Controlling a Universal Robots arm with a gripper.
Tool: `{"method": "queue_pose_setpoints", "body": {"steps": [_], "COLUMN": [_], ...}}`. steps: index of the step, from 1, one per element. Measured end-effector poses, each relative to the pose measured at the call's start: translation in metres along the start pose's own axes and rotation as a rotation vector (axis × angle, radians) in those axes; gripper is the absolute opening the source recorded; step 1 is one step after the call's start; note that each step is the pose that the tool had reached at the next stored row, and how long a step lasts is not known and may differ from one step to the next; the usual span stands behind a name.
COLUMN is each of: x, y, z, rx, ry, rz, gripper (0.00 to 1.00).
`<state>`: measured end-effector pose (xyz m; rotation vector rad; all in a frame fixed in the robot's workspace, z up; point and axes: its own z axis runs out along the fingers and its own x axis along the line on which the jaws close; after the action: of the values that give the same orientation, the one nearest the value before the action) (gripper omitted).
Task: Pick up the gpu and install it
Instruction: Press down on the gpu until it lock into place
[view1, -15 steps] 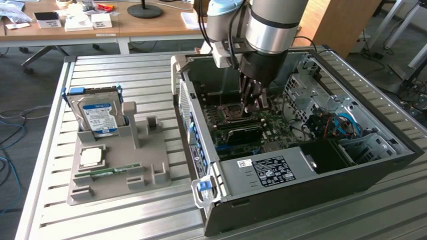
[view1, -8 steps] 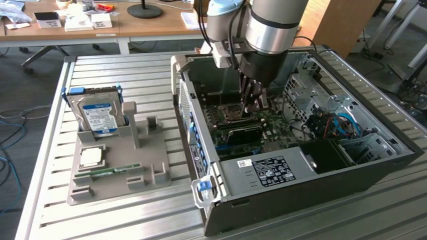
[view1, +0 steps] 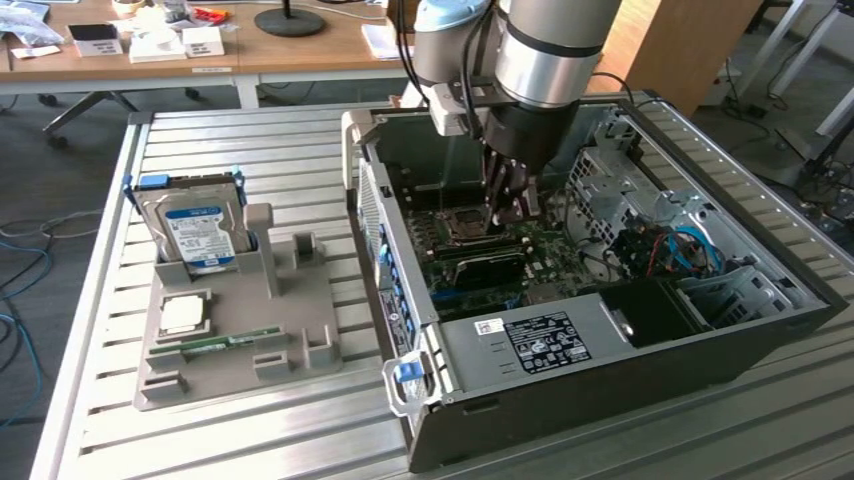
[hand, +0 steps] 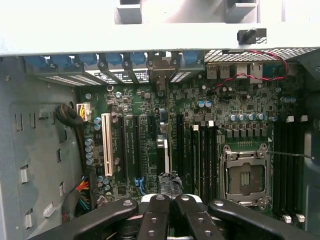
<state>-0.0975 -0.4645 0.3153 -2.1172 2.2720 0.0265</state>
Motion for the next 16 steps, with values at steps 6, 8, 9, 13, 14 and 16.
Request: {"method": "queue_pose_setpoints", "body": {"steps": [6,8,9,13,14,16], "x": [-0.0031,-0.0037,-0.0038,-0.0041,-0.0041,-0.0041], "y": [0.0001,0.0001,0.0002,0.0002,0.0003,0.0003], "z": [0.0005,0.0007,0.0009,0.0021,0.0021,0.0021], "rx": [0.0,0.0,0.0,-0.0001,-0.0001,-0.0001], "ry": [-0.0001,-0.0002,-0.0002,-0.0001,-0.0001,-0.0002], "rz": [0.0,0.0,0.0,0.0,0.0,0.0], "gripper": [0.11,0.11,0.11,0.11,0.11,0.11]}}
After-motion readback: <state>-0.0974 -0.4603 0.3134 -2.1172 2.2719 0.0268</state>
